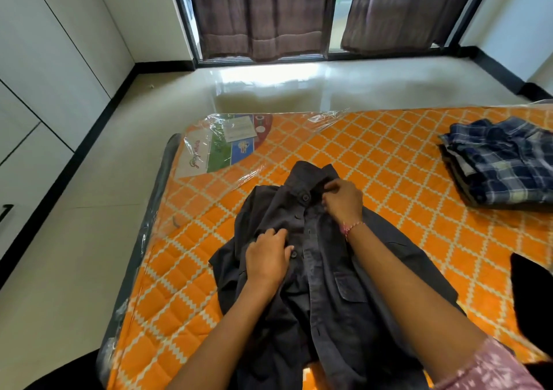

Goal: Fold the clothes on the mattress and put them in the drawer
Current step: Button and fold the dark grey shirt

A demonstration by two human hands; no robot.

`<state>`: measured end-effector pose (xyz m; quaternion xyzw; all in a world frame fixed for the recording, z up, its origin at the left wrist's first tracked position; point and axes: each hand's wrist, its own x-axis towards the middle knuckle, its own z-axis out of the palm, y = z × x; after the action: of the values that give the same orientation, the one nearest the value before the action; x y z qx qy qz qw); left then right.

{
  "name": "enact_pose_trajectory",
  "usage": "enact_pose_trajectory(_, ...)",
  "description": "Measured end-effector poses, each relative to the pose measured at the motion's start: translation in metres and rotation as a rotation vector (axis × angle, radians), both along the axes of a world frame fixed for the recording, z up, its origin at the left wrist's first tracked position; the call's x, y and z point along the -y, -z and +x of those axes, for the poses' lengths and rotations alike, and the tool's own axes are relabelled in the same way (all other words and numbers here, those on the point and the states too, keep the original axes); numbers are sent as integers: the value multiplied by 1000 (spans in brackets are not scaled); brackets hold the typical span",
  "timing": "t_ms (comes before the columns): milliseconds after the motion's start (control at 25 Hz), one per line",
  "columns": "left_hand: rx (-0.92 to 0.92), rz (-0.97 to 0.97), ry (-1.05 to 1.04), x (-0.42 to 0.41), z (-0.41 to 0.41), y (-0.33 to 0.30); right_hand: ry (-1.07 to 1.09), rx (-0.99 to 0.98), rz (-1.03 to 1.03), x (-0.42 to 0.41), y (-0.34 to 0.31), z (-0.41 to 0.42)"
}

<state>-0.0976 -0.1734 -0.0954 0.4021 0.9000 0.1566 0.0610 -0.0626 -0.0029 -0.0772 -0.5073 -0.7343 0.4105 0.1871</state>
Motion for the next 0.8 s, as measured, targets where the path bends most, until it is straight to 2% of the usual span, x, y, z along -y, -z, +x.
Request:
enact_pose_trajectory(120,2,45,106,-6,-2,6,-219,291,77,41,17,24)
enact_pose_trajectory(200,60,-57,142,-10,-5,9,-279,519,139,65,27,34)
enact_pose_trajectory(280,200,-175,87,-10,-10,15,-269,624,250,75,33,47)
enact_pose_trajectory(440,323,-327,107,-8,-16,19,-279,531,267,71,35,82)
enact_pose_trajectory(560,277,-407,122,-9,-13,16,-387,538,206,63,35,91)
enact_pose_trajectory(600,198,-365,108,-10,-12,15,-391,546,217,63,34,90)
enact_pose_trajectory(680,37,-158,79,-16,-12,12,-330,578,409,69,34,82)
enact_pose_trajectory(720,15,-62,71,-22,-13,11,-299,618,553,74,36,77)
enact_pose_trajectory(800,94,-23,35,-35,-16,12,-281,699,729,80,41,68)
